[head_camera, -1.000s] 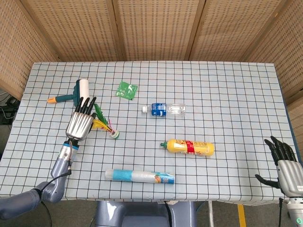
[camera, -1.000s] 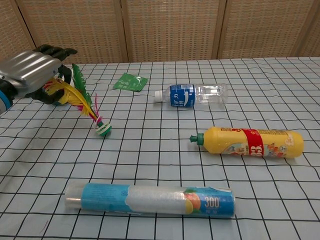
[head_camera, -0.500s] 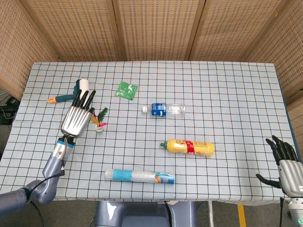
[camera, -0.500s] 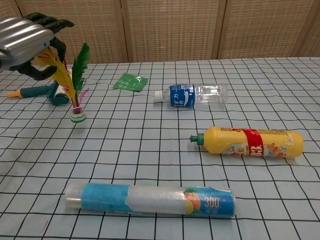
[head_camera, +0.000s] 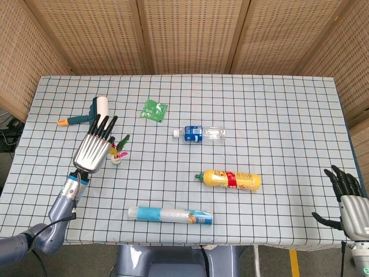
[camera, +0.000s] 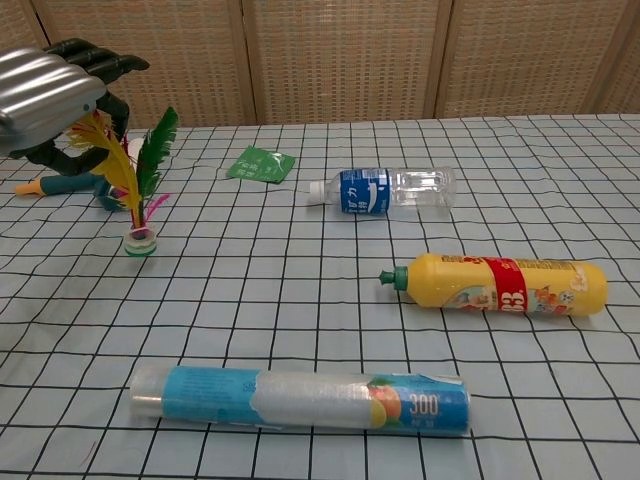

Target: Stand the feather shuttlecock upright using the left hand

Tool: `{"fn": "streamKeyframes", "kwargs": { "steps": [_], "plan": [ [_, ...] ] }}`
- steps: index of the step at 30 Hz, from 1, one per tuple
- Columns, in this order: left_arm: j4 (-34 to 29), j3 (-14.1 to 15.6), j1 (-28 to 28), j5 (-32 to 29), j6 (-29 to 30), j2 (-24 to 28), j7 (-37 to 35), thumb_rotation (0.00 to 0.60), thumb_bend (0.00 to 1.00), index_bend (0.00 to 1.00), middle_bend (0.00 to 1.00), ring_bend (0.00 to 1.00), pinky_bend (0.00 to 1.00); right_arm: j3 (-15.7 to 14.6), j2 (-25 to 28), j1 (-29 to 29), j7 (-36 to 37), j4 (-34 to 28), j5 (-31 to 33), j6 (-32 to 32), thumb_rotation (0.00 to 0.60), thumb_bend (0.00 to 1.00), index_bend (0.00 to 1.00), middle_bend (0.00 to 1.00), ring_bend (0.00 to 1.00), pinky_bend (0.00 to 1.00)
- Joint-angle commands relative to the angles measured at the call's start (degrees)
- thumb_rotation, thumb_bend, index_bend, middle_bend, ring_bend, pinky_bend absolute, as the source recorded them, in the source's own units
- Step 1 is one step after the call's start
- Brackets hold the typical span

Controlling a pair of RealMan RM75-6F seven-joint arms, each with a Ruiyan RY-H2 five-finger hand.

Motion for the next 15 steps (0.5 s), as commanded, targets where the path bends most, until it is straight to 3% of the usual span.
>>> {"fn": "streamKeyframes", "kwargs": {
  "steps": [1,8,11,15],
  "plan": [
    [0.13,0.59,0.15,0.16,-0.23,-0.02,0.35,0.6,0.52,0.63,0.0,0.0,0.0,-0.01,-0.04,0.04,0.0,0.03,-0.03,-0.06,0.6,0.07,0.03,0.0,0.0,0.0],
    [-0.15,2.24,0.48,0.6,-1.28,0.19,0.82,0.6,0.48,0.58,0.0,0.0,0.0,0.05,-0.1,0.07,0.01,0.08,0.16,-0.17,0.6,0.07,0.03,0.0,0.0,0.0],
    [-0.06,2.48,0.63,0.49,-1.58,0.06,0.41,0.6,0.4,0.52,0.0,0.0,0.0,0.05,-0.1,0.04,0.02,0.1,0.01,-0.02,0.6,0.07,0.03,0.0,0.0,0.0],
    [0.15,2.42,0.74,0.89,-1.34,0.1,-0.77,0.6,0.28,0.26,0.0,0.0,0.0,0.19,-0.01,-0.03,0.24,0.04,0.17,0.15,0.6,0.07,0.03,0.0,0.0,0.0]
  ]
}}
